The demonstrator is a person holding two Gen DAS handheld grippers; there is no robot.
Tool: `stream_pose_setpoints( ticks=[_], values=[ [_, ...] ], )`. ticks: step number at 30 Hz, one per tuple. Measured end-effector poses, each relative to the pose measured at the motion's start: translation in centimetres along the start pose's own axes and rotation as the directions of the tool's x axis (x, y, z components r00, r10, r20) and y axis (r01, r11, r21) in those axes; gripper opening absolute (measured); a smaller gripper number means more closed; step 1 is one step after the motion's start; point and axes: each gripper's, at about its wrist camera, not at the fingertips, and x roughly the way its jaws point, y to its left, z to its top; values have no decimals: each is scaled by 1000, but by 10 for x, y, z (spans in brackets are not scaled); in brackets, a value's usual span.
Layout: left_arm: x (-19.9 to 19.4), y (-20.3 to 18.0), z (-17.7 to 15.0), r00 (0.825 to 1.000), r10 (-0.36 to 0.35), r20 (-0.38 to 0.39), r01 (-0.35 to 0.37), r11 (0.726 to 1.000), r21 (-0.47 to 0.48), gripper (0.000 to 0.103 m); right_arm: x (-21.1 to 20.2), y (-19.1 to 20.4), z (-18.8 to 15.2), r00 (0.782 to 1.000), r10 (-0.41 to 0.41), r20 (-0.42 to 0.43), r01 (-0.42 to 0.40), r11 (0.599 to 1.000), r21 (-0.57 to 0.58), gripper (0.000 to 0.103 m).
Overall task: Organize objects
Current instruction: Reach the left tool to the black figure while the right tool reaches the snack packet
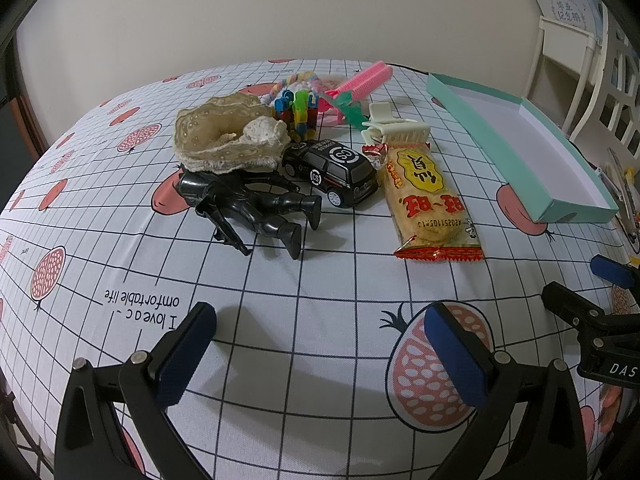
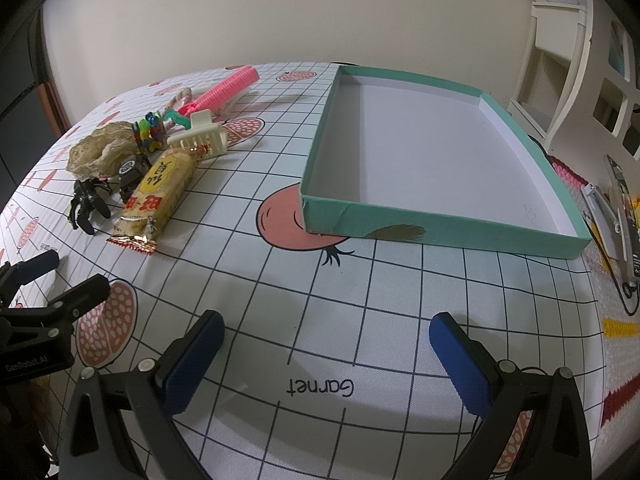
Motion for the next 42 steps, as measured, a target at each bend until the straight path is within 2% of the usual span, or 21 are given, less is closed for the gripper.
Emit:
stream_pose_setpoints(
  ticks=[12,17,29,32,37,42],
  values=[
    [0,5,2,999,-4,-33,4,1000,4,103,2,4,2,1000,0,3,0,1000,-4,103],
    [-9,18,9,1000,-23,-4,23,999,-38,103,-3,21,12,999,16,37,-13,997,-78,103],
    [-11,56,37,999,-27,18,30,981,-193,103,-11,89,48,978,175,111,-143,958,-249,102],
    [-6,63,45,999,-37,19,41,972,-231,103,-2,98,54,977,188,97,-156,950,-270,100],
    [9,69,54,1000,-30,2,30,963,-268,102,11,102,59,972,232,38,-219,951,-217,97],
    [19,69,58,1000,-17,-12,13,961,-276,98,18,107,65,971,237,22,-228,953,-201,96]
  ],
)
